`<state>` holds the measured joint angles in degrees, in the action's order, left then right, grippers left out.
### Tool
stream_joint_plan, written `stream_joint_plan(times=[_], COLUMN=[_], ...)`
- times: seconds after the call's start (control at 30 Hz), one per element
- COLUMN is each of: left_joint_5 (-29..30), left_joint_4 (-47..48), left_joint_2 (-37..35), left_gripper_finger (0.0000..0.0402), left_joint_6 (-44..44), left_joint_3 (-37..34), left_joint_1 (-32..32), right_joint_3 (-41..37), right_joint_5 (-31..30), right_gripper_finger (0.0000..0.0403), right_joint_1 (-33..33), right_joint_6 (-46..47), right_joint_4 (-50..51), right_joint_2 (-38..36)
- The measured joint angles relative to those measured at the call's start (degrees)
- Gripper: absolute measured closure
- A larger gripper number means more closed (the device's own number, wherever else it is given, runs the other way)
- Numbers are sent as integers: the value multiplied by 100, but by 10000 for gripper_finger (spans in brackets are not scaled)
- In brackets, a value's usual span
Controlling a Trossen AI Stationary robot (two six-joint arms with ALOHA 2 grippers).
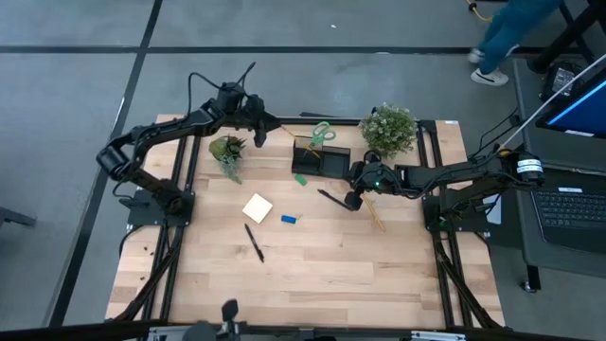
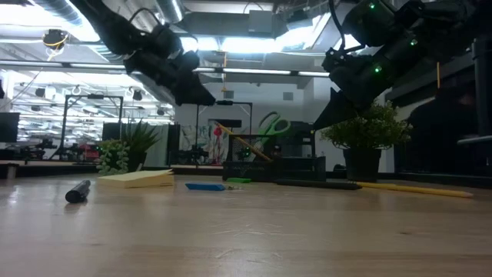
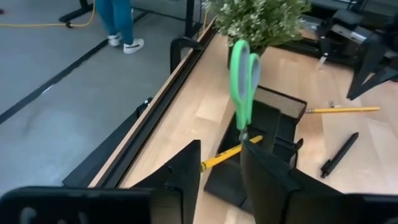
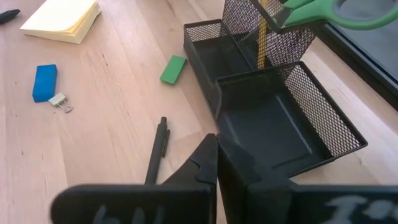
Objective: Pick and place office supplies into organizer
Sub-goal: Put the left yellow pencil into the black desk organizer
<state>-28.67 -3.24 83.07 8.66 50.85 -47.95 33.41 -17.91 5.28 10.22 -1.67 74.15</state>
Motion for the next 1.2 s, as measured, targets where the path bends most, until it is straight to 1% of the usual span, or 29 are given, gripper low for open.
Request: stream_joint_plan(times=[0.1, 0.2, 0.23, 0.3, 0.4, 0.47, 0.53, 0.63, 0.7, 0.77, 0.93, 1.1, 1.2], left_joint_5=[-3, 79, 191, 593, 1244, 1491, 1553, 1557, 1557, 1584, 2035, 2082, 2230], left_joint_4=[-8, -11, -50, -181, -306, -335, -318, -256, -209, -140, 21, 33, 48], left_joint_2=[121, 248, 284, 361, 448, 459, 459, 459, 459, 459, 461, 461, 533], left_gripper_finger=[276, 276, 278, 287, 309, 329, 352, 386, 396, 398, 400, 400, 400], left_joint_6=[11, 156, 160, 154, 117, 103, 56, -264, -443, -538, -597, -707, -850], left_joint_3=[0, 0, 0, 0, 0, 0, 0, 0, 0, 0, 0, 0, 0], left_joint_1=[-58, -69, -69, -62, -69, -69, -67, -59, -37, 10, 235, 428, 502], right_joint_3=[0, 0, 0, 0, 0, 0, 0, 0, 0, 0, 0, 0, 0], right_joint_5=[2, 4, 4, 4, 7, 9, 9, 9, 11, 11, 13, 15, 15], right_gripper_finger=[394, 394, 394, 394, 394, 394, 394, 394, 394, 394, 394, 394, 394], right_joint_1=[0, 0, -2, -1, -2, -2, -2, 0, 0, 0, 0, -2, 0], right_joint_6=[2, -2, 0, 0, -2, 0, -7, -9, -10, -2, 2, 10, 16], right_joint_4=[2, 4, 2, 2, -2, -5, -5, -9, -19, -23, -24, -75, -81], right_joint_2=[0, 0, 0, 0, 0, 0, 0, 0, 0, 0, 0, 0, 0])
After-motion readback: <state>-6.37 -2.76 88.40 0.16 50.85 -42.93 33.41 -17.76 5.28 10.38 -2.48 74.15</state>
